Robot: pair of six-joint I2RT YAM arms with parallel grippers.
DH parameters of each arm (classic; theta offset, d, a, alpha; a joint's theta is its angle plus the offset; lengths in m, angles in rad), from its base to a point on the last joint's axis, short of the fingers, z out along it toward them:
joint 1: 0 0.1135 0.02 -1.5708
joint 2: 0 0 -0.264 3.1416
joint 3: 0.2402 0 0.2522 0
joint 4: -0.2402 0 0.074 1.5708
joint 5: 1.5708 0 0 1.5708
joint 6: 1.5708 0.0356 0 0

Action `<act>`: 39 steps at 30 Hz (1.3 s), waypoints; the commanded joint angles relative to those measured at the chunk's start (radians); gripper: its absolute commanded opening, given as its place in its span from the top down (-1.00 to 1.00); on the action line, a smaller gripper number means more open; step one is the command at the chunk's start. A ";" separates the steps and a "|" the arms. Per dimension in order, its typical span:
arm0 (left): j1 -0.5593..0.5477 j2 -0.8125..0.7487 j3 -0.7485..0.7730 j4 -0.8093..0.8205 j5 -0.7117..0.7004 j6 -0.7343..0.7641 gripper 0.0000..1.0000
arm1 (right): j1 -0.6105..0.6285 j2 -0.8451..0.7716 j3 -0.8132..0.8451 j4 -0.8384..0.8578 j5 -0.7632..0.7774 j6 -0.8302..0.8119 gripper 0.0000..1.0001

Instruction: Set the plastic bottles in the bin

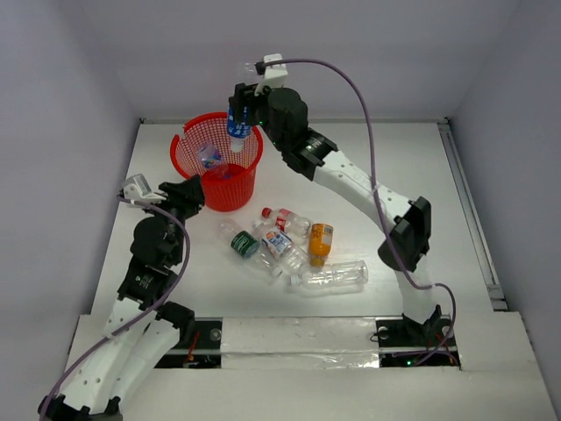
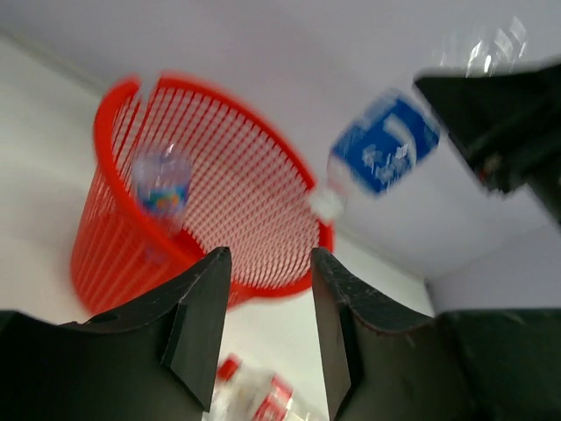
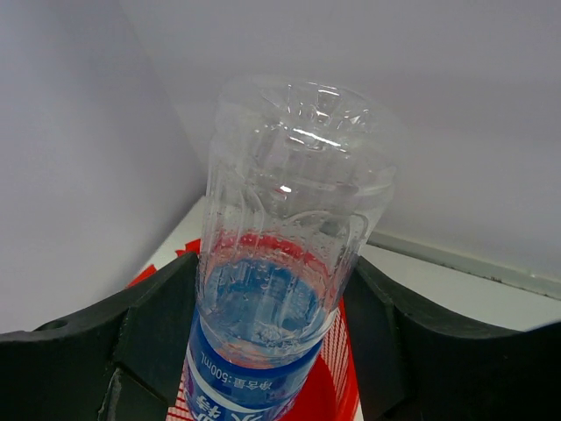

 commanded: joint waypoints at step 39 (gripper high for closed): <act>-0.017 0.293 -0.422 0.091 0.252 -0.347 -0.98 | 0.052 -0.584 -0.831 0.033 -0.243 0.107 -0.92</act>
